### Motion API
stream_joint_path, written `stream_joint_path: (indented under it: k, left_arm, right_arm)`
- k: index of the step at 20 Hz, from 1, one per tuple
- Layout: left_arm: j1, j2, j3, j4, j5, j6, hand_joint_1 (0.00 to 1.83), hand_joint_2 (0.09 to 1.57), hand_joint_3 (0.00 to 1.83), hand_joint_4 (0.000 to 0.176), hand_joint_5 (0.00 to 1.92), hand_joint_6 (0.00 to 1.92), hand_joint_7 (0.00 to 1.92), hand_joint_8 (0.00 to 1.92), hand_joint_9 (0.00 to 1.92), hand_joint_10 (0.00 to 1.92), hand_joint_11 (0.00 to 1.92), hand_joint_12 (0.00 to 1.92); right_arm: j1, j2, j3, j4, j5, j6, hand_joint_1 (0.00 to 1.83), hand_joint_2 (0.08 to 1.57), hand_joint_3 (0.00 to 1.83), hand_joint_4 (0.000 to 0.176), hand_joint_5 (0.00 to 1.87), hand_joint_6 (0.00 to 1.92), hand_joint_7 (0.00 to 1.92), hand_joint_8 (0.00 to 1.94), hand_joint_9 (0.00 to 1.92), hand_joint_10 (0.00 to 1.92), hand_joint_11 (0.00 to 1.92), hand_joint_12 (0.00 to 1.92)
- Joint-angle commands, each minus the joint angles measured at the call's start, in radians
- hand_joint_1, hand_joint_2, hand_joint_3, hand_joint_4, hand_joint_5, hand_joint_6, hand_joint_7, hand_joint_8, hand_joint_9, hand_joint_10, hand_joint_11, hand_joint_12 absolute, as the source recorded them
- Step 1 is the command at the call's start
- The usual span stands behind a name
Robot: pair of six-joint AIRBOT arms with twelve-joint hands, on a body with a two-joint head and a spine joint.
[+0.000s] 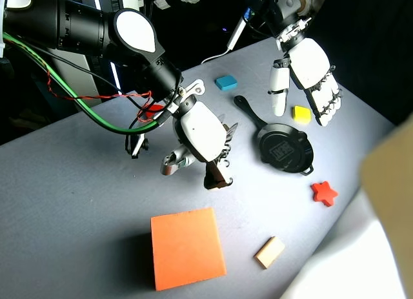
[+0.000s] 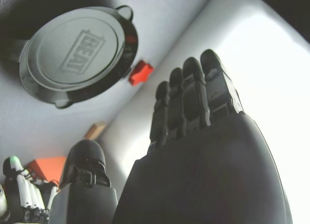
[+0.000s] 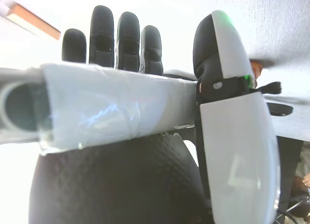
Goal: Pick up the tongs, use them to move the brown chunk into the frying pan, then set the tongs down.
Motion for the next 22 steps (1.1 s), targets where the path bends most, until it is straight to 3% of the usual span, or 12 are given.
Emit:
stream_joint_path:
  k: [1,3,5,7,19,20,22]
  left_arm:
    - [-0.007,0.006,0.0,0.068,-0.052,-0.003,0.0,1.2,0.0,0.0,0.1,0.01,0.13,0.0,0.12,0.0,0.0,0.24]
    - [-0.006,0.005,0.001,0.059,-0.052,-0.006,0.0,1.2,0.0,0.0,0.1,0.0,0.14,0.0,0.13,0.01,0.0,0.27]
    - [-0.004,0.005,0.002,0.059,-0.052,-0.016,0.0,1.21,0.0,0.0,0.08,0.0,0.11,0.01,0.1,0.01,0.0,0.18]
    - [-0.005,0.005,0.005,0.059,-0.052,-0.025,0.0,1.2,0.0,0.0,0.11,0.01,0.13,0.01,0.12,0.01,0.0,0.24]
    - [-0.004,0.005,0.011,0.059,-0.052,-0.046,0.0,1.21,0.0,0.0,0.08,0.0,0.1,0.0,0.1,0.0,0.0,0.18]
    - [-0.004,0.005,0.01,0.059,-0.052,-0.046,0.0,1.21,0.0,0.0,0.1,0.0,0.13,0.0,0.13,0.01,0.0,0.25]
    - [-0.004,0.005,0.01,0.058,-0.052,-0.046,0.0,1.21,0.0,0.0,0.07,0.01,0.11,0.01,0.1,0.01,0.0,0.17]
  right_arm:
    - [0.004,0.005,-0.003,-0.068,0.009,-0.005,0.97,1.1,0.0,0.0,0.75,0.0,0.82,0.0,0.78,0.04,0.21,1.41]
    - [0.002,0.004,-0.003,-0.068,0.01,-0.005,0.98,1.09,0.0,0.0,0.76,0.01,0.83,0.01,0.8,0.05,0.23,1.4]
    - [0.0,0.001,-0.003,-0.068,0.011,-0.005,0.98,1.09,0.0,0.0,0.76,0.01,0.83,0.0,0.8,0.05,0.23,1.41]
    - [-0.005,-0.004,-0.003,-0.068,0.011,-0.008,0.95,1.11,0.01,0.0,0.74,0.0,0.81,0.0,0.78,0.04,0.2,1.43]
    - [-0.016,-0.026,0.006,-0.068,0.019,-0.025,0.98,1.09,0.0,0.0,0.76,0.01,0.83,0.01,0.8,0.05,0.23,1.41]
    - [-0.018,-0.028,0.007,-0.068,0.019,-0.025,0.99,1.09,0.0,0.0,0.76,0.01,0.83,0.01,0.79,0.04,0.23,1.4]
    - [-0.025,-0.029,0.009,-0.068,0.019,-0.027,0.99,1.1,0.0,0.0,0.75,0.0,0.82,0.0,0.79,0.04,0.22,1.4]
